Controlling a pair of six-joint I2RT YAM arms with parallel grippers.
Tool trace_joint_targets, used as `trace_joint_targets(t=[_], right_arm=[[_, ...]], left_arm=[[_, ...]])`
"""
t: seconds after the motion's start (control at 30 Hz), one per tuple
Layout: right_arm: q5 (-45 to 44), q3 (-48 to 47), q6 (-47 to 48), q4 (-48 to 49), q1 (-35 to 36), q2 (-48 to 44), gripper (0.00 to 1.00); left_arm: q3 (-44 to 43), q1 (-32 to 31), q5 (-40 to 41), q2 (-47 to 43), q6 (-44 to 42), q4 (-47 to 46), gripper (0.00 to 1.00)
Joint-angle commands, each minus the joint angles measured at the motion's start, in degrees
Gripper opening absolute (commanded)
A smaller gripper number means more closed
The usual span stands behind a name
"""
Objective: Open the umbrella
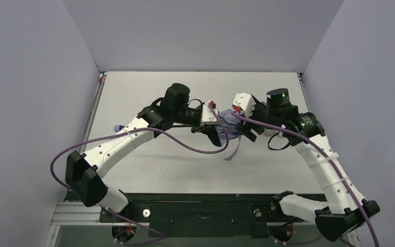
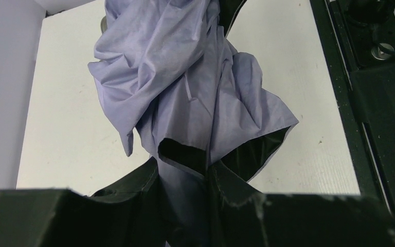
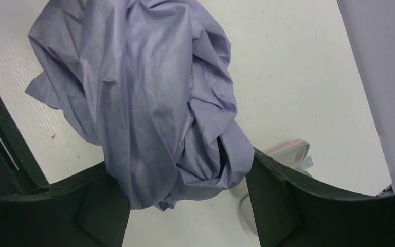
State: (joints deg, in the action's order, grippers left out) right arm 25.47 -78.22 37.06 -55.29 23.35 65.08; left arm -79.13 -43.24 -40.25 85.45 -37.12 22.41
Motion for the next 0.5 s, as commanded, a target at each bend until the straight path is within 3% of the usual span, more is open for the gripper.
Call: trace_joint_targets(t=[0.0,0.1,0.23,0.3,0.37,0.4,0.47], right_arm=[[3.3,3.4,4.5,6.2,0.0,-3.1,0.69],[8.1,5.4,5.6,7.2,2.2,-4.0,0.64],[8.2,5.7,4.7,7.2,3.2,-1.9,0.50],[8.2,5.4,4.5,7.2,3.2,-1.3,0.37],[8.6,5.3,4.7,7.2,3.1,-1.4,0.19],[8.8,5.4,4.9,7.4,3.1,-1.6,0.05],[9.1,6.1,4.5,8.5,2.7,-2.4,0.00]], left_arm=[[-5.0,-1.2,-7.0,-1.1,-2.4,-0.5,0.00],[-6.4,-1.3,-7.6,0.3,-2.6,-0.3,0.00],[-8.6,-1.5,-8.0,1.6,-3.5,1.3,0.00],[-9.7,-1.8,-7.9,2.1,-4.4,3.5,0.00],[-10.6,-1.9,-7.7,2.3,-5.2,5.8,0.00],[-10.5,-2.0,-7.5,2.2,-5.2,6.2,0.00],[-9.5,-1.9,-5.8,1.5,-1.4,4.2,0.03]])
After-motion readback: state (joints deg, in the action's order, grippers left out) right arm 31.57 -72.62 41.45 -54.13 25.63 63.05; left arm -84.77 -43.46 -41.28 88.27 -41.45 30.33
